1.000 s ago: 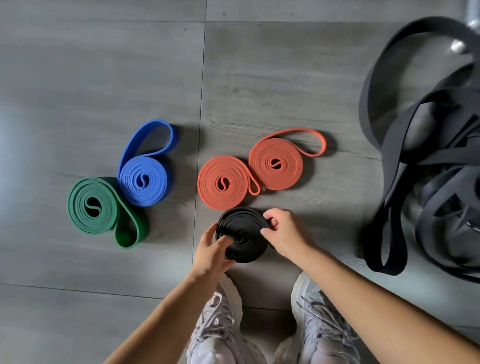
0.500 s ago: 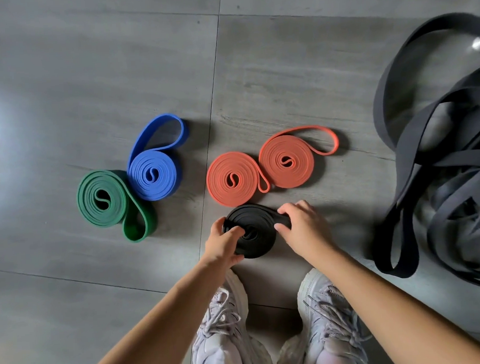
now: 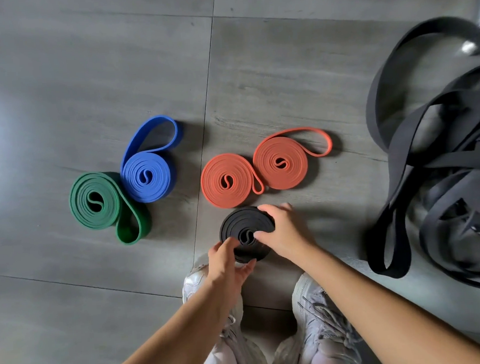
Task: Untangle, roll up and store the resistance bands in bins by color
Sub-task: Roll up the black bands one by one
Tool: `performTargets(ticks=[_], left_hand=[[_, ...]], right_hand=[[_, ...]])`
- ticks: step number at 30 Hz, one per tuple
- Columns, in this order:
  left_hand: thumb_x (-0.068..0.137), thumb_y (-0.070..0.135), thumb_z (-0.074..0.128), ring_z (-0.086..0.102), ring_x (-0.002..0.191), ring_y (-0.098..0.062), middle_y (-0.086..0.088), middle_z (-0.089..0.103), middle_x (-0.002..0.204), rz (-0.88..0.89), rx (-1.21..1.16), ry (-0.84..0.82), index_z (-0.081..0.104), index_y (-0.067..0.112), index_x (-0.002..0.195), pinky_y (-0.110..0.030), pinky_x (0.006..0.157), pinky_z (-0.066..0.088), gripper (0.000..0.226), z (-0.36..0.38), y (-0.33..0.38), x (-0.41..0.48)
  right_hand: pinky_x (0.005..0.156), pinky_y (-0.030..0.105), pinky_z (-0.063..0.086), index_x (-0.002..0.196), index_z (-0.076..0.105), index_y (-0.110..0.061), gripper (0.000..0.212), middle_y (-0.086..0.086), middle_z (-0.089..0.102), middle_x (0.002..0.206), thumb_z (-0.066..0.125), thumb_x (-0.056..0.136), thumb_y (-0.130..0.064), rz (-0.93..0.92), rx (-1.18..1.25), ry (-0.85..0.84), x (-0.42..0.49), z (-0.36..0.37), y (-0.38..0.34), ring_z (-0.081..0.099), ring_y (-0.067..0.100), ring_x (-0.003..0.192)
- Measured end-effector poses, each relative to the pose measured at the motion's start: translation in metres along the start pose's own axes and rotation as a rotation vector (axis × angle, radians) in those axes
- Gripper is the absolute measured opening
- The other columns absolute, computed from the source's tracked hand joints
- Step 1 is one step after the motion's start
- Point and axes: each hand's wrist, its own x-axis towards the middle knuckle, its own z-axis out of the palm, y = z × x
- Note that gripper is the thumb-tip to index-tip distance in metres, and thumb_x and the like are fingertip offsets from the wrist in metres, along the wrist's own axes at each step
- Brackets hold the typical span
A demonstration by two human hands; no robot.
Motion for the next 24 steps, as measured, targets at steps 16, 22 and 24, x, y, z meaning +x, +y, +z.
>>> performTargets(ticks=[16,22,24], left_hand=[[0.087,0.010,0.051,0.059,0.090,-0.031,-0.016,0.044,0.124,0.176,0.410,0.116,0.038,0.013,0.135,-0.037,0.068,0.055,0.050,-0.009,0.015,0.000],[0.082,0.017,0.058,0.027,0.131,-0.033,-0.013,0.028,0.144,0.855,1.034,0.254,0.027,0.016,0.145,-0.037,0.109,0.022,0.071,0.010,0.038,-0.006],[0.081,0.018,0.059,0.027,0.130,-0.032,-0.012,0.033,0.142,0.916,1.163,0.197,0.034,0.015,0.141,-0.035,0.108,0.020,0.065,0.022,0.035,-0.005]], right_hand=[[0.097,0.026,0.035,0.141,0.035,-0.015,0.068,0.006,0.046,0.136,0.068,0.082,-0.021,-0.057,0.110,-0.063,0.008,-0.008,-0.006,0.043,0.020,0.125],[0.089,0.024,0.037,0.125,0.053,-0.008,0.050,0.012,0.059,0.119,0.071,0.079,-0.014,0.026,0.160,0.197,-0.003,-0.019,0.032,0.056,0.025,0.109],[0.088,0.028,0.039,0.118,0.058,-0.004,0.043,0.015,0.061,0.113,0.071,0.077,-0.009,0.057,0.166,0.333,-0.008,-0.030,0.048,0.058,0.029,0.105]])
